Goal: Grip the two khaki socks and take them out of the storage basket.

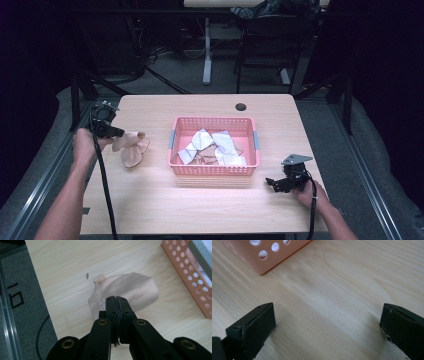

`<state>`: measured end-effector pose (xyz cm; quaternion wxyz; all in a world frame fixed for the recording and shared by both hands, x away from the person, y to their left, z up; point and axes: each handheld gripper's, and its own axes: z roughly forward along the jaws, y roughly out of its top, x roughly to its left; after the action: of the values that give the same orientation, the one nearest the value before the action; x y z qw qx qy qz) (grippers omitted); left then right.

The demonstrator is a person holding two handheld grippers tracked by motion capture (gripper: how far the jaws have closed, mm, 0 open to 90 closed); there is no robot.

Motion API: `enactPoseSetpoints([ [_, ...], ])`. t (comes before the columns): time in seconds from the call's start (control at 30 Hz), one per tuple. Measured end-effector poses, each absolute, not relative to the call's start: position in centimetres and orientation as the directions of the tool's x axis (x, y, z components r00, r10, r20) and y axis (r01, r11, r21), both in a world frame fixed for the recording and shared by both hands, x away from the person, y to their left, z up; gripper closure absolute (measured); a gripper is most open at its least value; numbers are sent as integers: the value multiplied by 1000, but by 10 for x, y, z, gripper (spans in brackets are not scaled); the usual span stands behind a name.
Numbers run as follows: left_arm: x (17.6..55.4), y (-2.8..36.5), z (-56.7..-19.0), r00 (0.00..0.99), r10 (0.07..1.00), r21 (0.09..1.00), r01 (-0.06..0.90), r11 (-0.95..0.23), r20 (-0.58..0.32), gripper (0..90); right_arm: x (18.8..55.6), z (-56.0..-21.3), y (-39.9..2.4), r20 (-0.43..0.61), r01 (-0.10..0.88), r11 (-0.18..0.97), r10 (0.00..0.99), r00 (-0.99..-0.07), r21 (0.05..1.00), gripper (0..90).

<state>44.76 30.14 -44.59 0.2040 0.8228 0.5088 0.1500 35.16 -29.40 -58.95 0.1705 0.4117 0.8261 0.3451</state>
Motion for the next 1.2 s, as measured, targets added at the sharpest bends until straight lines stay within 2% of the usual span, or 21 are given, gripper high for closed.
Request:
enactPoseSetpoints([
  [0.37,450,306,-479,426,904,465,807,-364,-34,886,352,-590,-294,2,563,423,798,-603,710,0],
  [1.2,460,302,-532,373,926,421,850,-317,-56,878,352,-590,-294,3,563,423,798,-603,710,0],
])
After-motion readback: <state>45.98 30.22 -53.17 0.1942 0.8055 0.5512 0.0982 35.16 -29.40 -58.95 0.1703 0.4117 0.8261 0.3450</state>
